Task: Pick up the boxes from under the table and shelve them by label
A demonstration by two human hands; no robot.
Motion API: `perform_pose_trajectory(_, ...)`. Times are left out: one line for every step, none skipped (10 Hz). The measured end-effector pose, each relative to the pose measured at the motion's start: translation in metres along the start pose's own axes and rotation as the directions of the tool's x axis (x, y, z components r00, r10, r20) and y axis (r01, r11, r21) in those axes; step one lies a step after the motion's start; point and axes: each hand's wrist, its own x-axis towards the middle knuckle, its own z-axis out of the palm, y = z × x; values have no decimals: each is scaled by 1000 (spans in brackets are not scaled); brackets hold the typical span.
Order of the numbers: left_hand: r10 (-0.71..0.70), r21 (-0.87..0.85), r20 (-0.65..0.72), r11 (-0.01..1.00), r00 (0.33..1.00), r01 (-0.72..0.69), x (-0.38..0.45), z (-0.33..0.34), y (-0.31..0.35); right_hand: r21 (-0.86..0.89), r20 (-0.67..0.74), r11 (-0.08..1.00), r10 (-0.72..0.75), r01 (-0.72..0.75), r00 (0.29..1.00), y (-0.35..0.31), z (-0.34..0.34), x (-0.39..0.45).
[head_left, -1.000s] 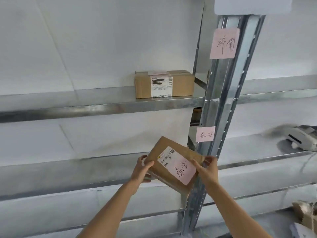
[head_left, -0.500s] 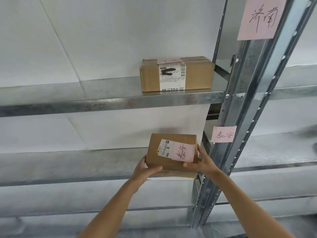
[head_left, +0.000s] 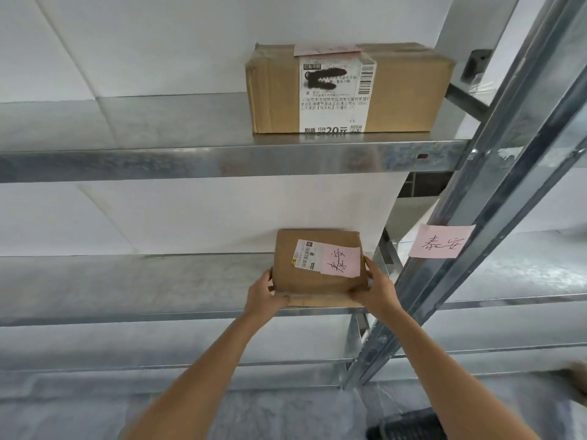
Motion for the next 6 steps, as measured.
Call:
perform_pose_trajectory(-11,-19,-12,1000,1000,11,5,4,-5,-12,-15,1000,23,-23,1000,5,6,6)
perform_pose_trajectory(-2,-40,-8,999,1000,2,7,3,-8,0,-29,999,44,-44,999,7,9,8)
perform_pose_trajectory(14,-36,22,999,1000,-13,7,1,-7,13,-55,998,64,-63,996,2,10,7)
perform_pose_trajectory(25,-35,51,999,998,-23,7,0,-9,2,-60,997,74,-74,995,0,14,3)
perform_pose_trajectory(25,-9,68,1000,997,-25,5,-3,-5,-35,-30,995,96,-97,995,-3,13,-8)
perform_pose_trajectory(33,24,46,999,998,-34,0,-6,-2,-87,-13,991,99,-100,995,3,13,-21)
